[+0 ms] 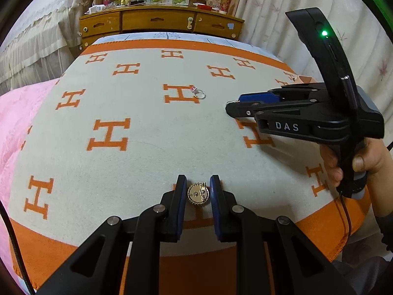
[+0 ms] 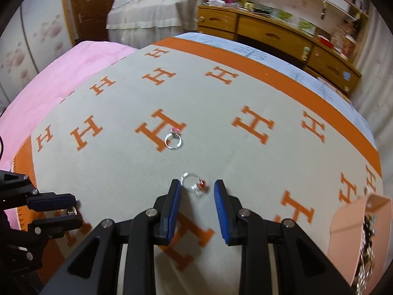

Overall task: Organize jewelry
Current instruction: 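Grasp the silver red-stone ring with the right tool while the left tool holds the charm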

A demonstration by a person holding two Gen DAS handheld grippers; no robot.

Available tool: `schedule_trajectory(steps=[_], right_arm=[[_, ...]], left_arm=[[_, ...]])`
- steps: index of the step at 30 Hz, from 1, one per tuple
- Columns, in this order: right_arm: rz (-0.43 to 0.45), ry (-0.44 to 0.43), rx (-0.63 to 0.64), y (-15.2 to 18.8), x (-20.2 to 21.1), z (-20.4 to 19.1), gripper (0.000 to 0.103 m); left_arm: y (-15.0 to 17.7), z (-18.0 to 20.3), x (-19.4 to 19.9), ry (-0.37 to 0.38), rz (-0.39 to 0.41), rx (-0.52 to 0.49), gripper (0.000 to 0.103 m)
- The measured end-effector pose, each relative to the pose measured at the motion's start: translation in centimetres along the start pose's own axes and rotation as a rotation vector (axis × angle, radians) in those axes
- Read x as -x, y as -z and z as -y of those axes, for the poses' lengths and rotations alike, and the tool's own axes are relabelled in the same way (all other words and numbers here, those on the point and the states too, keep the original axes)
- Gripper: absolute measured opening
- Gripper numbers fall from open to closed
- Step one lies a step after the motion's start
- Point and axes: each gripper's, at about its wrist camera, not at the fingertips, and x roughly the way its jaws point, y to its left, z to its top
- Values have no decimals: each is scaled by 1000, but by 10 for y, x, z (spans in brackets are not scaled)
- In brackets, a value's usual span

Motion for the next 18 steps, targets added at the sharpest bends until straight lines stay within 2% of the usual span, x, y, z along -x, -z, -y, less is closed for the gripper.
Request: schedule_trajectory(steps=[5,10,11,14,18], right_arm=[[-1,3,17,0,1,-3,27],[16,2,34,3,3,-10,15],[17,-1,36,3,3,-10,8],[27,17,43,6,5,-15,8],[31,-4,16,12,10,-14,8]], left_arm=[[1,-3,0,15,2,7,17],[0,-3,-1,17,4,4,17],[0,-3,-1,17,4,5,17],[0,-3,-1,17,3,9,17],[-1,-1,0,6,3,14,17]])
